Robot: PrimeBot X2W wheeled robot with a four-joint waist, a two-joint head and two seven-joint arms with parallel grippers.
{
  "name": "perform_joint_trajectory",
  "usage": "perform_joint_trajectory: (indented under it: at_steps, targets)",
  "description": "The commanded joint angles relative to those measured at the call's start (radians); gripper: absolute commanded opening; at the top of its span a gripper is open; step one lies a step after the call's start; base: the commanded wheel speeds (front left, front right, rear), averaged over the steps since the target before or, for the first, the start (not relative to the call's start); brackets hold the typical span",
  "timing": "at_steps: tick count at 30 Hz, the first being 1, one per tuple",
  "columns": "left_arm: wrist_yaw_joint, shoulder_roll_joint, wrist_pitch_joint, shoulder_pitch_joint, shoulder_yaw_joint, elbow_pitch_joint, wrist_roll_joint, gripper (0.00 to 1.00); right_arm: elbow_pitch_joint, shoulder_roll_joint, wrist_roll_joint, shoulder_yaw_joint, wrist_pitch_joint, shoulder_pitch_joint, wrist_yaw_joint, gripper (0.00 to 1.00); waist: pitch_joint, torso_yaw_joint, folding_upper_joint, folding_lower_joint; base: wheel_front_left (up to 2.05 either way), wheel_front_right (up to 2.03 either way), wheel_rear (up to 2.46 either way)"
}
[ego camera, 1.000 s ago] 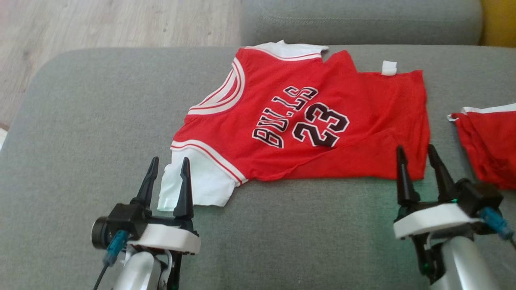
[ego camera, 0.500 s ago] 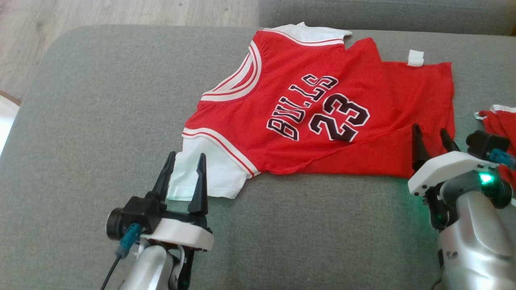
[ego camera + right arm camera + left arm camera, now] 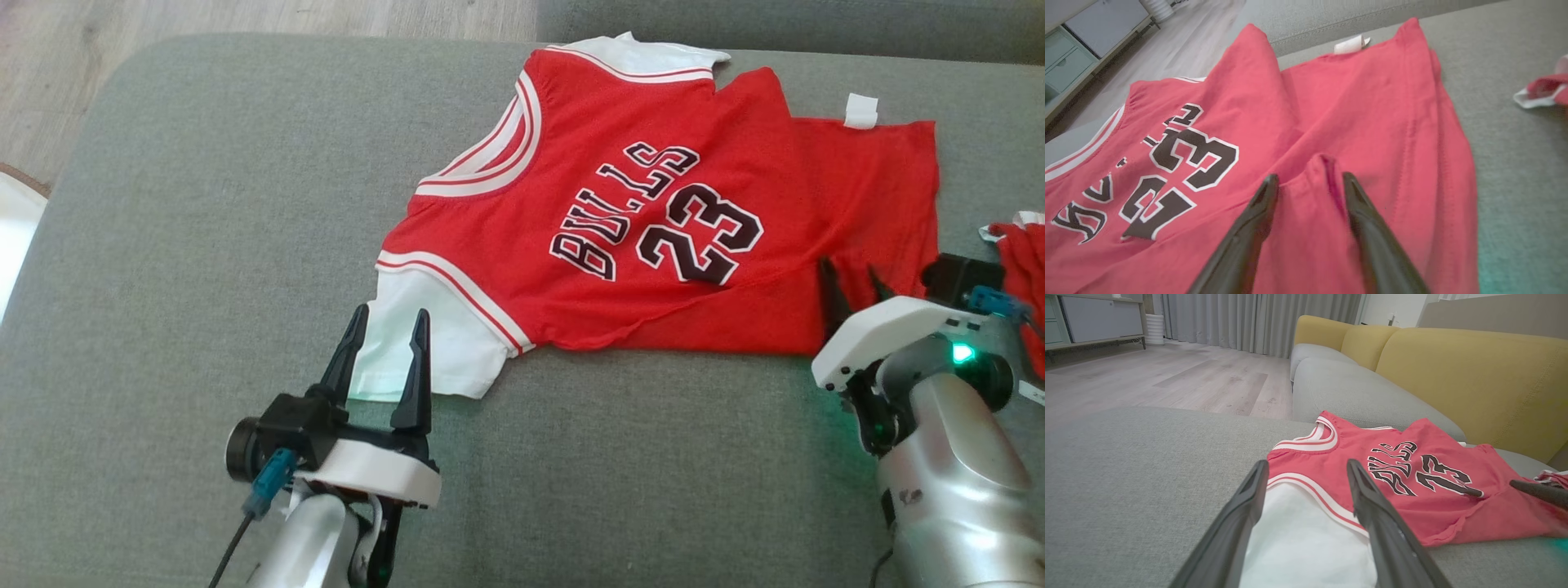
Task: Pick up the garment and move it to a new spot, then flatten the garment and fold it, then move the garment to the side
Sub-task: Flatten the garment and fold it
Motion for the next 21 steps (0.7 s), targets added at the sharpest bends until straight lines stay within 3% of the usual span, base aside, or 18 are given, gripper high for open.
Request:
perform_joint_trajectory:
  at_steps: [1,10,15,21]
  targets:
    - [0.006,0.003,-0.009,-0.042,0.027,-0.026,-0.004,1.0,-0.029,-0.013,0.017,0.048,-0.029,-0.041,-0.001,0.0,-0.001,-0.001,0.0,-0.0001,0.0,0.0,0.0]
    - [0.012,0.003,-0.009,-0.014,0.076,-0.016,-0.011,1.0,-0.122,-0.026,0.062,0.224,-0.152,0.043,-0.001,0.0,-0.063,-0.073,0.0,-0.0001,0.0,0.0,0.0]
    - [0.013,0.003,-0.009,0.018,0.11,-0.01,-0.016,1.0,-0.215,-0.021,0.092,0.313,-0.146,0.156,-0.001,0.0,-0.12,-0.133,0.0,-0.0001,0.0,0.0,0.0]
    - [0.013,0.003,-0.009,0.043,0.112,-0.01,-0.025,1.0,-0.297,-0.04,0.077,0.33,-0.116,0.282,-0.001,0.0,-0.167,-0.172,0.0,-0.0001,0.0,0.0,0.0]
